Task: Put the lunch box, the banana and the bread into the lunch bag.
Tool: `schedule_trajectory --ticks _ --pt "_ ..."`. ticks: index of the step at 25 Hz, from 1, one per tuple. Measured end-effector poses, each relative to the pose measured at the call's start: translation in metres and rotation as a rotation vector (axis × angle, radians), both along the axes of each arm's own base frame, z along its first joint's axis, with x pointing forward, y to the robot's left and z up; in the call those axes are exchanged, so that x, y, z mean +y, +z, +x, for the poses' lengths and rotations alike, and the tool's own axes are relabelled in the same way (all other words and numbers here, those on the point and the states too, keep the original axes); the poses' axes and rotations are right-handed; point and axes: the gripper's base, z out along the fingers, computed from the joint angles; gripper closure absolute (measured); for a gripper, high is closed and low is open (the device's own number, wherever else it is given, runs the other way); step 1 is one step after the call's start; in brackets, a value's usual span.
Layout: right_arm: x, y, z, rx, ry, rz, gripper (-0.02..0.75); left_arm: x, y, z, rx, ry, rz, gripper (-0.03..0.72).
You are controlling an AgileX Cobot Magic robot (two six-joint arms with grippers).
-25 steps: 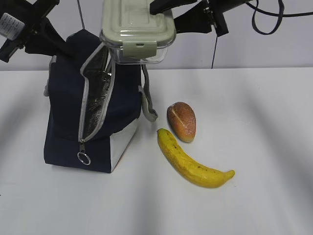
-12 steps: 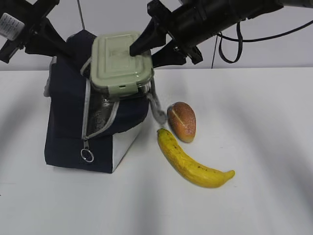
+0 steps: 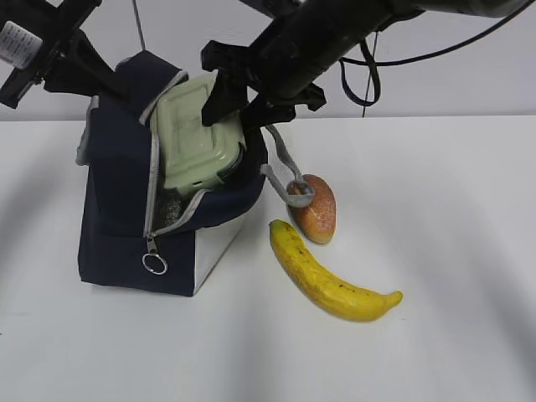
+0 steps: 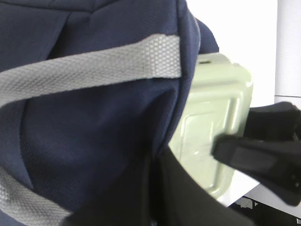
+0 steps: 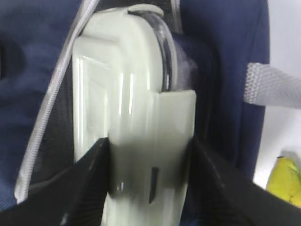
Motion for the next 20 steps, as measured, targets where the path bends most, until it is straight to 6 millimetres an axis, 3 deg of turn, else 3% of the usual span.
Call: schedule_trajectory --ticks 4,12,20 --pt "0.021 -0.004 -0.002 -0.011 0.008 -0.05 0.37 0.0 0.0 0.0 0.0 0.0 0.0 0.691" --pt "0.066 -0.04 0.01 0.044 0.027 -0.04 0.368 0.0 0.0 0.0 -0.006 -0.007 0.002 0.691" --pt "0.078 -0.058 0.022 0.06 0.025 -0.03 0.311 0.0 -0.006 0.003 0.002 -0.016 0.007 0.691"
